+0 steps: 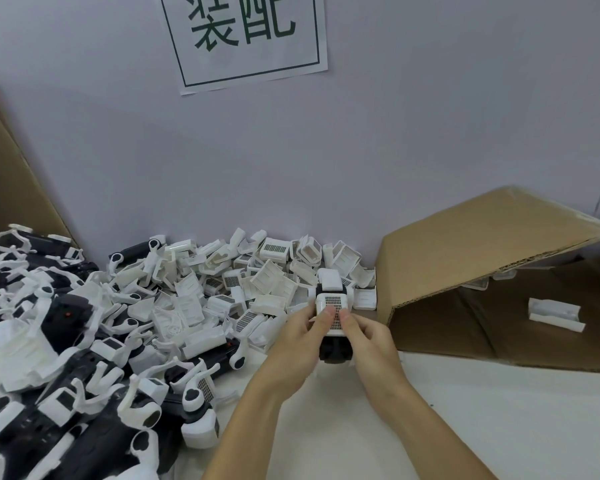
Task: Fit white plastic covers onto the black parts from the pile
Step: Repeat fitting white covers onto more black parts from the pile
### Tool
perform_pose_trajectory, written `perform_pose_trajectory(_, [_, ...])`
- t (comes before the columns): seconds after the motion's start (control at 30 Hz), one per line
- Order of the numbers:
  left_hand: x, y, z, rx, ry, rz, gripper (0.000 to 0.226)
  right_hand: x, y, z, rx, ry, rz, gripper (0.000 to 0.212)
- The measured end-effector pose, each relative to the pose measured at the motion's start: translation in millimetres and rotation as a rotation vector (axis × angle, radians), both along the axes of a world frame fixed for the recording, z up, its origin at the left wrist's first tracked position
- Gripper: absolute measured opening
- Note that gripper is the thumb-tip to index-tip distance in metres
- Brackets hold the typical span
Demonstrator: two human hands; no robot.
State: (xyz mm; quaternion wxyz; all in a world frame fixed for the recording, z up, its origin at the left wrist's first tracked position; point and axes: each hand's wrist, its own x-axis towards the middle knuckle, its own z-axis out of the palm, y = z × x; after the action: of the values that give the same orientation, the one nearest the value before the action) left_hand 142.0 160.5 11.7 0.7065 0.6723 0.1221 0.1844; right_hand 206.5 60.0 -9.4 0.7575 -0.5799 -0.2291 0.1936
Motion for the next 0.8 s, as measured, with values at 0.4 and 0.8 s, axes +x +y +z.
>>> perform_pose_trajectory(0.4, [7.4,-6.0,-5.4,0.019,-0.036,0.146,0.024,-1.9,-1.6,1.8,0.072,0.044,0.058,0.028])
perform_pose_trajectory(0.8, [8.4,-12.0,-2.1,0.033,-0.06,0.258,0.033,-3.6,-0.4,5.6,0.077,0.075,-0.018,0.031])
